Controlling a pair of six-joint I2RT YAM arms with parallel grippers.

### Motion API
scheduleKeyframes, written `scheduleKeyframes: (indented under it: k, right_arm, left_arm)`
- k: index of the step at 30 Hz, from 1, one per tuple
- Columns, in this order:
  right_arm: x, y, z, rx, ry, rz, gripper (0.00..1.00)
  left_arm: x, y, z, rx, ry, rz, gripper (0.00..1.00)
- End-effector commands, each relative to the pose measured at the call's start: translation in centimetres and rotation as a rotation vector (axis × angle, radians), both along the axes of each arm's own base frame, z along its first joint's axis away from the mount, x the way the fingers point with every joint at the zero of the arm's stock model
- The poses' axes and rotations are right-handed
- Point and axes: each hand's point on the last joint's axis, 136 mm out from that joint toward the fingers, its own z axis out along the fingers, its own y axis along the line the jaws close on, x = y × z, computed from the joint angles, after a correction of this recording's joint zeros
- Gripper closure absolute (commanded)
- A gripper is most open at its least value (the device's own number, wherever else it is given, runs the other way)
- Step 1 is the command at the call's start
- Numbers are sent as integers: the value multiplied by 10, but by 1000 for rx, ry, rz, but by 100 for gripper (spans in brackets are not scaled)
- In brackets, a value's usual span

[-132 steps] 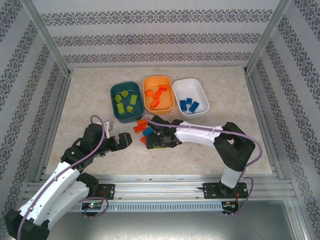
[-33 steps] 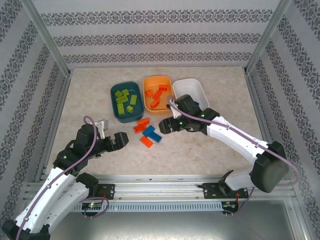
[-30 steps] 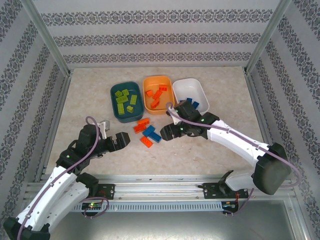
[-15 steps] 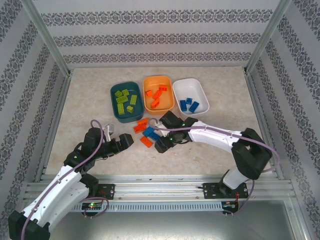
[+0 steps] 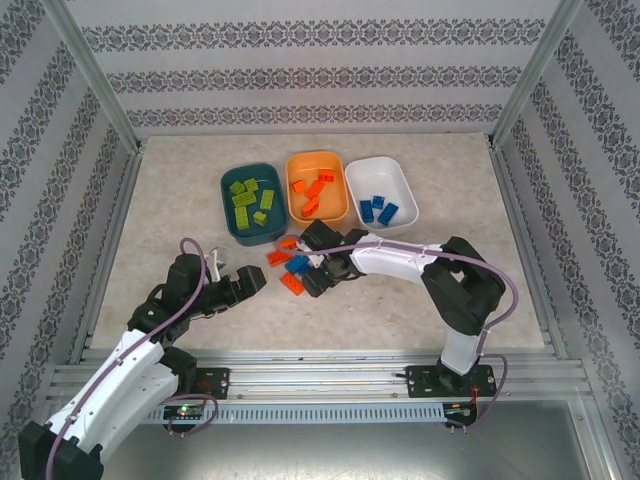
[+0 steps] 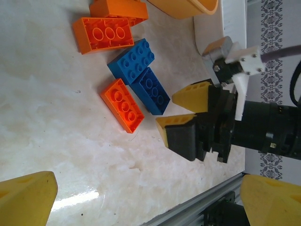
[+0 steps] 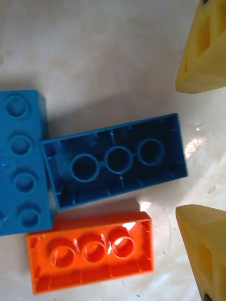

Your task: Sort the legos into containers by color

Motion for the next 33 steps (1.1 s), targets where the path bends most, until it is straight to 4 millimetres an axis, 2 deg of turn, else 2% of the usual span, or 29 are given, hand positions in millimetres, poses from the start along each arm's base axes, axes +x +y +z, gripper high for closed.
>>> scheduleKeyframes:
  k: [1,6,13,21,28,31,33]
  right_arm:
    - [11,6,0,-24,-37,3,40]
    - [18,11,-10,-44,-23,8,44]
    - [22,14,-17,-54,-23,11,55]
    - [9,1,-12,-49,-24,2,65]
    - [-11,-17,0,-1,-25,-47,70]
    - [-16,-23,14,31,-32,-72,70]
    - [-15,-27,29,67,-50,-99,70]
  left_arm:
    - [2,1,10,-12,-42,-13,0]
    - [0,3,11,-16,-46,-11,0]
    - [-2,5,13,-22,-47,-8,0]
    - [-1,5,14,-21,-53,-4,0]
    - [2,5,14,-15,-47,1,0]
    - [2,7,10,7,-33,1,0]
    - [1,7,8,25,-18,-10,0]
